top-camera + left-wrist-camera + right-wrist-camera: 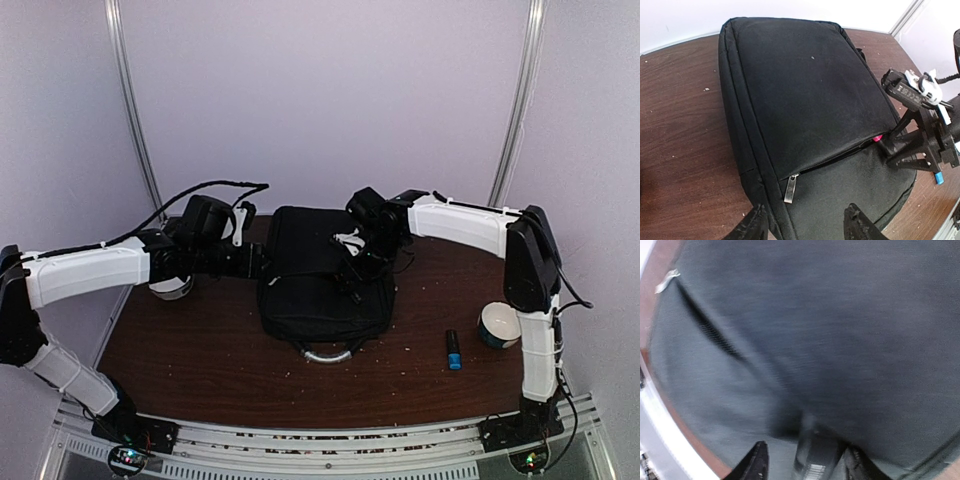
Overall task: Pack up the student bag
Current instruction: Place the pen in the second largest pocket of the bag.
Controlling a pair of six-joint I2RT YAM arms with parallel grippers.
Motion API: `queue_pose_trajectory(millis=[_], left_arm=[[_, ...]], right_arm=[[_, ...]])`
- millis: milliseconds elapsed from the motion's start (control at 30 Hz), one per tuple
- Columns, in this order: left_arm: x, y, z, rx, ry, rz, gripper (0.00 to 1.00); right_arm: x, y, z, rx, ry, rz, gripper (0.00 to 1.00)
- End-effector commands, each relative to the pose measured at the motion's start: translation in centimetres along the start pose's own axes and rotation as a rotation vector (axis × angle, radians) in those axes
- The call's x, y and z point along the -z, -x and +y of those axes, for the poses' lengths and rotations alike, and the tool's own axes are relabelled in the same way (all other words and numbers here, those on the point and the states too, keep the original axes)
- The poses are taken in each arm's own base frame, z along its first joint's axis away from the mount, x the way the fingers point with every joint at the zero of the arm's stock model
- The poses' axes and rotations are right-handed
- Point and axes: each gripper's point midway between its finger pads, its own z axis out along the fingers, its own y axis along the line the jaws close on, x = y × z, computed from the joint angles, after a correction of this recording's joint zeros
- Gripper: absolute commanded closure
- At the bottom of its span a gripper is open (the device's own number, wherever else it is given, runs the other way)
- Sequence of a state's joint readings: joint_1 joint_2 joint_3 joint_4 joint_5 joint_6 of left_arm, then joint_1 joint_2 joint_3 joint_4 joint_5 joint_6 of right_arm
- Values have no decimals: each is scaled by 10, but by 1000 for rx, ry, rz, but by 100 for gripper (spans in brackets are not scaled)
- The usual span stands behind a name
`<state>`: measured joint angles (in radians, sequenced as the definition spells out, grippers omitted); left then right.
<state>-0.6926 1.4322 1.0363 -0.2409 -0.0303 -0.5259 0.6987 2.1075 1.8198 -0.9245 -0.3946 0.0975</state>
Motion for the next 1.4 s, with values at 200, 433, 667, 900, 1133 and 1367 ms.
queue_pose_trajectory(millis=[200, 433, 667, 900, 1133, 1367], left_arm=[[-8, 11, -1, 11, -3, -9, 46], [-18, -11, 4, 10, 3, 57, 46], [-27, -32, 6, 68, -6, 131, 40], [-30, -49, 15, 223, 12, 211, 37], [-31, -77, 19, 397, -52, 271, 34], [-31, -91, 19, 486, -100, 273, 39]], right_arm=[[42, -6, -4, 111, 86, -31, 39], [81, -37, 9, 502, 227, -17, 0], [130, 11, -38, 632, -292, -417, 0], [76, -25, -10, 897, -115, -214, 0], [43, -27, -7, 1136, -300, -148, 0], [28, -8, -1, 1149, -335, -188, 0]])
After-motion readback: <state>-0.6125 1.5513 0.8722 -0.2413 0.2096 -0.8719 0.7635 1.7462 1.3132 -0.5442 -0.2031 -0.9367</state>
